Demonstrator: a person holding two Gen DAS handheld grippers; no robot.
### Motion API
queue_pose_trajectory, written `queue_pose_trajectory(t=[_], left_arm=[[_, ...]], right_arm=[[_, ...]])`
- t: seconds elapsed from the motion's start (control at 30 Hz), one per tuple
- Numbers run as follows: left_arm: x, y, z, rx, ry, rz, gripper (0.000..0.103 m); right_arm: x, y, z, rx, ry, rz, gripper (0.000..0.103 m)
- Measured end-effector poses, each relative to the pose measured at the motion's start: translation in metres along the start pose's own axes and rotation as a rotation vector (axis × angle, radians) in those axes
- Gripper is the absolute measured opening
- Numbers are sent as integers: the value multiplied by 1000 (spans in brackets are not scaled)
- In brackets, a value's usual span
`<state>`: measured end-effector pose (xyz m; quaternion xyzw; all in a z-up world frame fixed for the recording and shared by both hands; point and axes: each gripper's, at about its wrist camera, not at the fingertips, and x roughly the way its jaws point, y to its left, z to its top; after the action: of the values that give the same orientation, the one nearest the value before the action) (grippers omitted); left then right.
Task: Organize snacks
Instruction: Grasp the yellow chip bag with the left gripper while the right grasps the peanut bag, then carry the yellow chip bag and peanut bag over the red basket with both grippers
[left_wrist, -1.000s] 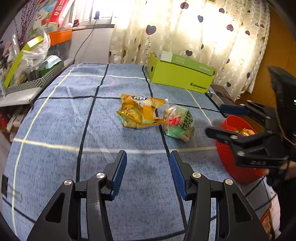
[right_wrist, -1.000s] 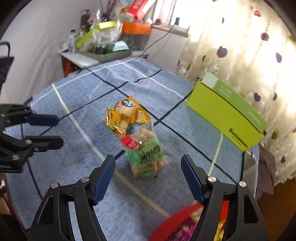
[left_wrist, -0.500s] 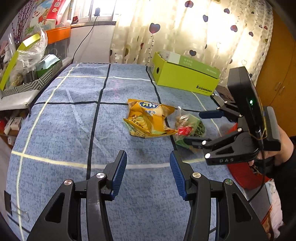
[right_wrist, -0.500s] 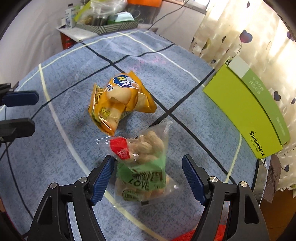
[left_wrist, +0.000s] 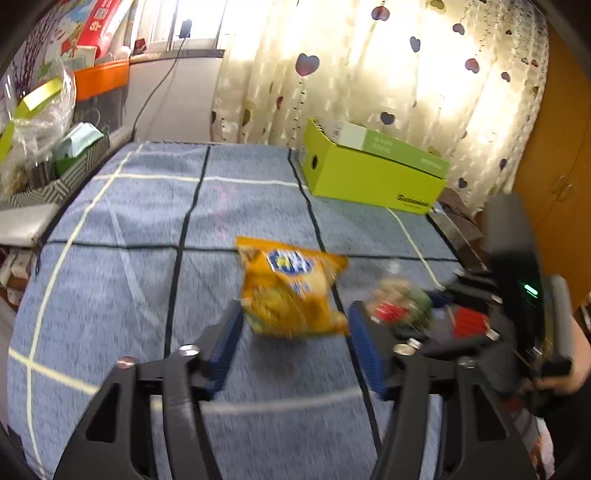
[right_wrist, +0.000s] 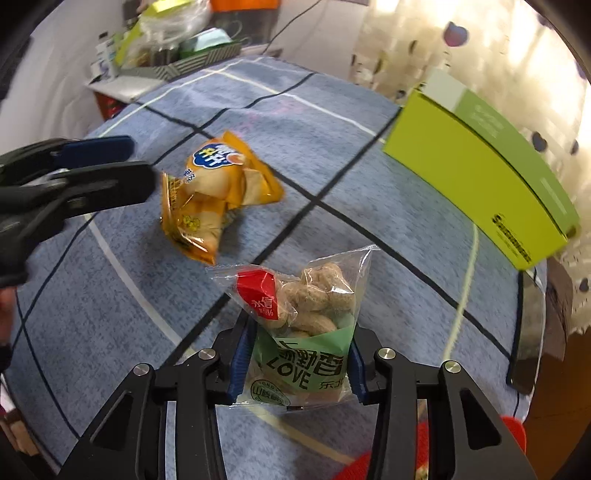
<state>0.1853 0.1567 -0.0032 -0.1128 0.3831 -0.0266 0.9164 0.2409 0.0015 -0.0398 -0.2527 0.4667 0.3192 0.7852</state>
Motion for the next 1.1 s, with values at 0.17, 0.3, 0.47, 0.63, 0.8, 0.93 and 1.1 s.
queue_pose_trajectory(t=[0.17,0.3,0.47,0.63,0.8,0.93,1.1], left_arm=[[28,-3,12,10,22,33,63],[51,-12,12,33,62,60,63],[67,-20,8,82,88,117,63],[78,-17,6,93,109,159,67],[79,-21,5,113,129,223,60],[65,-28,-1,122,103,246,36],[52,-30,-14,105,99,262,35]], right_arm=[[-13,-7,-7,21,-23,-5,42],[-17,-10,-12,30,-29,4,42],[-19,-12,-17,45,-35,11,42],[-24,-14,-20,66,-50,22,42],[-36,-16,-29,99,-83,17,42],[-45,-15,-36,126,-114,16,42],[-56,-8,-49,144,-139,31,42]])
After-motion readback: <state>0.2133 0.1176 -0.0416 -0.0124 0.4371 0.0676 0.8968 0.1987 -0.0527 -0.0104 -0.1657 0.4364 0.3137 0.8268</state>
